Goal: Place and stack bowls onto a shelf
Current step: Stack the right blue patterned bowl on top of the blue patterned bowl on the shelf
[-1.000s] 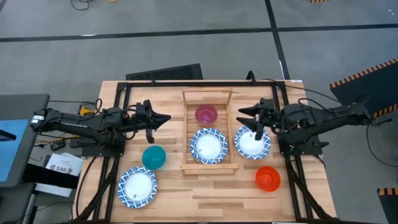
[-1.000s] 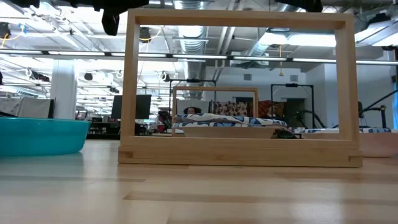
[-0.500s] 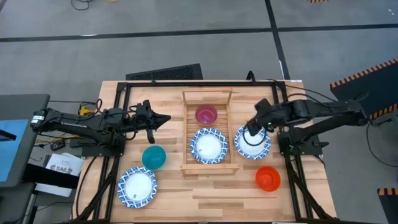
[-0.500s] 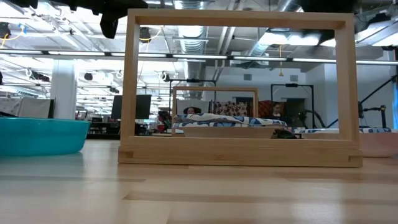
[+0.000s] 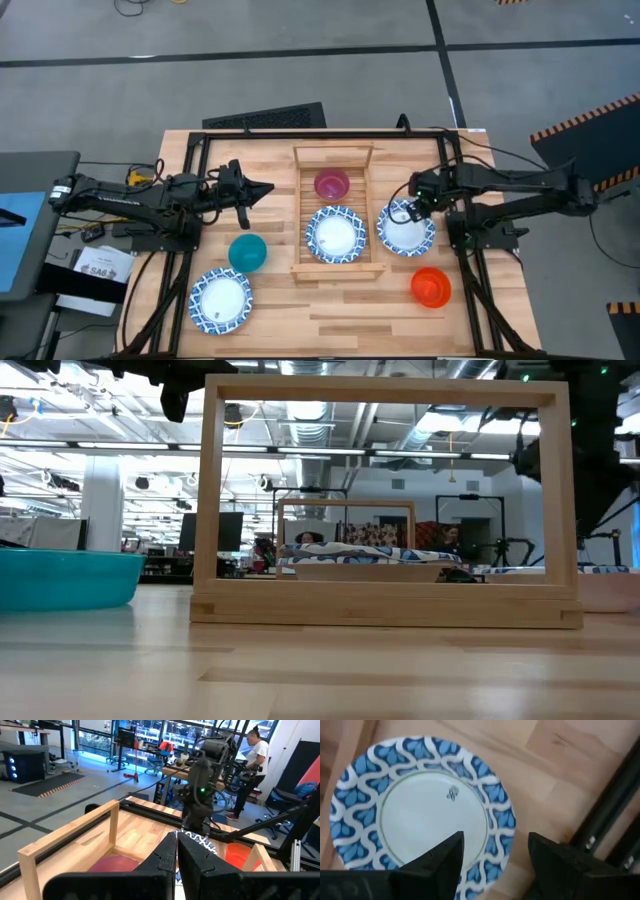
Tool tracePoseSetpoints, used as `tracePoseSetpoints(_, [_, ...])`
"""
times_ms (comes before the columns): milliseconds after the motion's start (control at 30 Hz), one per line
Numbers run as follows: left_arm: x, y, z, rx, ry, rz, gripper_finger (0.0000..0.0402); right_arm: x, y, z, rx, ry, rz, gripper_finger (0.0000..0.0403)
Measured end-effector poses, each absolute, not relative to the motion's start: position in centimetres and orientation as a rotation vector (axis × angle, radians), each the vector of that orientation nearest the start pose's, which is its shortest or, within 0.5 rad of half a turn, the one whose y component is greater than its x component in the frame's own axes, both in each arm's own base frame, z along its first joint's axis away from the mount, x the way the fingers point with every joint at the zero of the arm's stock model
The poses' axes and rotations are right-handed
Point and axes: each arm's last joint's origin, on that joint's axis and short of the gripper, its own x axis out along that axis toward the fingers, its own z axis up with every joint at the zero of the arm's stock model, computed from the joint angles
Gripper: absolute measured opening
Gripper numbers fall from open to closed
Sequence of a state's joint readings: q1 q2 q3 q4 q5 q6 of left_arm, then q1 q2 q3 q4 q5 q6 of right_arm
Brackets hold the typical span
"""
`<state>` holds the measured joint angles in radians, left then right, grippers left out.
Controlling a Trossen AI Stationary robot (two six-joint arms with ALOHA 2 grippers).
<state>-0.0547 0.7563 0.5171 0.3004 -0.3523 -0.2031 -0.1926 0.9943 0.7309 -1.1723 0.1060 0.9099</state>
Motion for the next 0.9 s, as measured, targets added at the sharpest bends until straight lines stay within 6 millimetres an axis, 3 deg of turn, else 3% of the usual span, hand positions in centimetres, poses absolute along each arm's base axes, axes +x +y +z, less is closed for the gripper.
tracePoseSetpoints(633, [17.5, 0.0, 29.1, -0.242, -0.095, 0.291, 0.0, 15.2, -6.3, 17.0, 0.747, 1.406, -0.852, 0.0248])
tracePoseSetpoints(900, [17.5, 0.0, 29.1, -0.243, -0.097, 0.291, 0.0, 16.0, -6.7, 16.0, 0.715, 1.446, -0.796, 0.024])
